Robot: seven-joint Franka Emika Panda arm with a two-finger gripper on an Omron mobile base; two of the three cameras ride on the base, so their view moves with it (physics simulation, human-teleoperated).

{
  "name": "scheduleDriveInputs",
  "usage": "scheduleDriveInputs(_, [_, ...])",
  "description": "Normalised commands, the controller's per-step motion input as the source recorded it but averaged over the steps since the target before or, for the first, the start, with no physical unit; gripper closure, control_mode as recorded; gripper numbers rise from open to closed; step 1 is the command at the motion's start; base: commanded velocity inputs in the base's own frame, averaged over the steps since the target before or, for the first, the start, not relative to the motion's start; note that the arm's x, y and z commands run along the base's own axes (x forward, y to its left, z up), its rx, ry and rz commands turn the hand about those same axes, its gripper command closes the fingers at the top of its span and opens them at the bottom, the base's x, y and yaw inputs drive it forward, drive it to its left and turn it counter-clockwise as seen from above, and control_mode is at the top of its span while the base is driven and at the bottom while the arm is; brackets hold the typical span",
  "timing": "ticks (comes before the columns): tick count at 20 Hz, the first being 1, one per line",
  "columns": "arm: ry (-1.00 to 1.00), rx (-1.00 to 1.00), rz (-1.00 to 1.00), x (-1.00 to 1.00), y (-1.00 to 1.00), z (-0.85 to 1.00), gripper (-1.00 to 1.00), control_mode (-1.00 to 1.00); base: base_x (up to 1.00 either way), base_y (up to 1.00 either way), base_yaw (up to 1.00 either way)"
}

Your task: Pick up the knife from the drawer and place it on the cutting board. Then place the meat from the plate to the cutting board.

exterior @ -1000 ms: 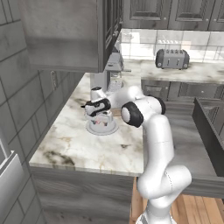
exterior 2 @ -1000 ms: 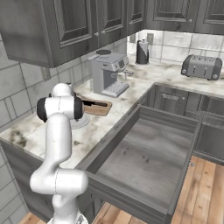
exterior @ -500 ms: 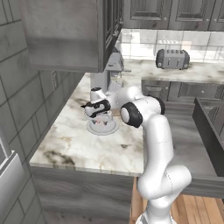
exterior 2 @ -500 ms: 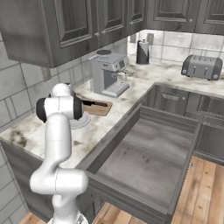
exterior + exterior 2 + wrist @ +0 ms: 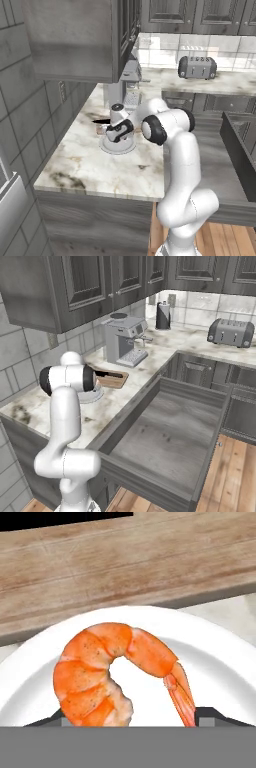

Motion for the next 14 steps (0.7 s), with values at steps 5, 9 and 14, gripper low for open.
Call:
scheduleDriveInputs(5, [-0.08,0.0,0.13,0.38,-0.27,0.04,1.0,-1.0,0.0,0.0,0.0])
scheduleDriveInputs(9, [0.0,0.0,0.06,0.41,-0.08,0.41,1.0,-1.0,0.0,0.0,0.0])
scheduleDriveInputs(14, [0.0,0.0,0.04,0.42,-0.06,0.51,1.0,-1.0,0.0,0.0,0.0])
